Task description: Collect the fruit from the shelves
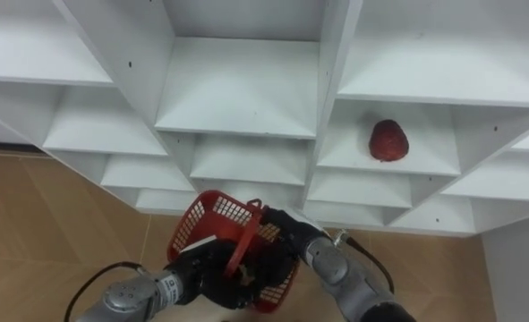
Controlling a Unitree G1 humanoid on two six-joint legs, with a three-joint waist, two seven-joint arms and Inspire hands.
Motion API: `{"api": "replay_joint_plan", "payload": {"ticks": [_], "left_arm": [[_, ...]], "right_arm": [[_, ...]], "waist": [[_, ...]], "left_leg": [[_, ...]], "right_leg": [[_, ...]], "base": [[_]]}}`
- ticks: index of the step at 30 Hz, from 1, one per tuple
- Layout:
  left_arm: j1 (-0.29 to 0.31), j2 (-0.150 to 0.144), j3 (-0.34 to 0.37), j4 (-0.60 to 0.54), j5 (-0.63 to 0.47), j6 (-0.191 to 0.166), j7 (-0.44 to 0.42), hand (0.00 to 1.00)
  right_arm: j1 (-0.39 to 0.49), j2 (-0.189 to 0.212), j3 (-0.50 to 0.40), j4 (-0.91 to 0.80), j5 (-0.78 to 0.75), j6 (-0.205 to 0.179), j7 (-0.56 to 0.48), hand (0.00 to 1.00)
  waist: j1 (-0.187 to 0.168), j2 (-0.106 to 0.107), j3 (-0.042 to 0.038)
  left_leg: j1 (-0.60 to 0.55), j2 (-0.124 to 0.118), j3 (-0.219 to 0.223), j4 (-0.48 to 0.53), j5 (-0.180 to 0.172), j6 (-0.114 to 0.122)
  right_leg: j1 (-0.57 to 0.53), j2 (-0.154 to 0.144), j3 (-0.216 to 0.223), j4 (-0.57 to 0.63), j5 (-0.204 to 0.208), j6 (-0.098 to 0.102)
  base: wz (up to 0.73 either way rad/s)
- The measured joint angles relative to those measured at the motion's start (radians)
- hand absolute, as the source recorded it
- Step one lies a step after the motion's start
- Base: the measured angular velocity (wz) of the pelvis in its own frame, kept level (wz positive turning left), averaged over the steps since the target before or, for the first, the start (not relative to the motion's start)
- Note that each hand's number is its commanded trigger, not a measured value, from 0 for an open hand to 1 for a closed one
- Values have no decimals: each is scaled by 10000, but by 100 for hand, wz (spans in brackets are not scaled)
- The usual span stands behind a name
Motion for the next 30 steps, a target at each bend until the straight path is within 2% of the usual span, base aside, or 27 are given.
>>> {"api": "replay_joint_plan", "payload": {"ticks": [3,8,18,27,30], "left_arm": [[3,-9,-29,-1,0,0,13,100],[10,-4,-29,-7,0,-2,16,100],[-21,-39,33,4,10,-45,232,100],[141,103,253,132,31,-52,758,100],[303,312,262,178,32,-52,960,100]], "right_arm": [[69,-2,11,3,8,-2,19,0],[91,-3,125,12,14,-3,21,0],[297,-54,121,134,338,-9,19,0],[551,-155,99,47,295,-9,189,0],[809,-246,98,-371,305,-11,361,0]], "waist": [[-110,1,-3],[-129,-18,-82],[-129,-16,-87],[-135,-50,-89],[-138,-96,-102]], "left_leg": [[72,-3,-46,37,0,0],[127,-4,-43,36,0,0],[293,-6,-76,35,0,0],[693,-5,4,-129,0,0],[902,-16,30,-207,-1,-1]], "right_leg": [[116,-4,-46,-5,0,0],[149,-8,-45,39,1,-1],[340,-23,-97,12,1,-1],[676,17,-6,-129,-2,2],[886,36,14,-217,-6,9]], "base": [[5],[0],[0],[-2],[-2]]}}
